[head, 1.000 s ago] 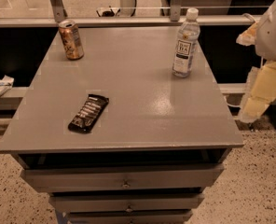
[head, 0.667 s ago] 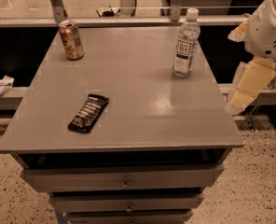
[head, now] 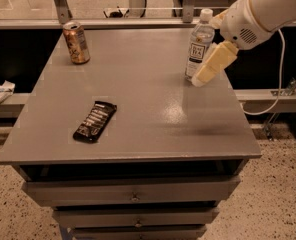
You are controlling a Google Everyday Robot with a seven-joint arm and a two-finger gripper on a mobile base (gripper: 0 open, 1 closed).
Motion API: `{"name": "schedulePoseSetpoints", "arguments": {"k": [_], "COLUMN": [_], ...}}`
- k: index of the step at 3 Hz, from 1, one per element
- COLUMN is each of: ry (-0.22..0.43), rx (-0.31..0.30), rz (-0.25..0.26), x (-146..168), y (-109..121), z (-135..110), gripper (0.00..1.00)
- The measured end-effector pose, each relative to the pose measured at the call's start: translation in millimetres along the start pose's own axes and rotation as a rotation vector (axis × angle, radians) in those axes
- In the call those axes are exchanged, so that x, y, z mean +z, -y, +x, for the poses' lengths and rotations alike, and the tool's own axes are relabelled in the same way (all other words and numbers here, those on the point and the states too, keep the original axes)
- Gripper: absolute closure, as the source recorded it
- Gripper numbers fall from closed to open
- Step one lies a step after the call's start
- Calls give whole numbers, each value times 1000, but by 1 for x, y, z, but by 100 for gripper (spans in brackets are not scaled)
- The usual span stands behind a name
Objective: Move blue plastic bottle near rxbar chocolate
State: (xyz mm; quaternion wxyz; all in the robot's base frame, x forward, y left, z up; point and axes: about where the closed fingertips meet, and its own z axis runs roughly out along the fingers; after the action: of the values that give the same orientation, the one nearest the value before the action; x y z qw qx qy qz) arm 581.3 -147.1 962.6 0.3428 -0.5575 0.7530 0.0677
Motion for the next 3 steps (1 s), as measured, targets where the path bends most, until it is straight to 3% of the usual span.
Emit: {"name": "schedulePoseSetpoints", "arguments": {"k": [2, 3], "ry": [128, 162], "rx": [24, 40], "rz": [159, 184], "x": [13, 13], "y": [49, 60], "z": [-8, -5], "gripper": [0, 0]}}
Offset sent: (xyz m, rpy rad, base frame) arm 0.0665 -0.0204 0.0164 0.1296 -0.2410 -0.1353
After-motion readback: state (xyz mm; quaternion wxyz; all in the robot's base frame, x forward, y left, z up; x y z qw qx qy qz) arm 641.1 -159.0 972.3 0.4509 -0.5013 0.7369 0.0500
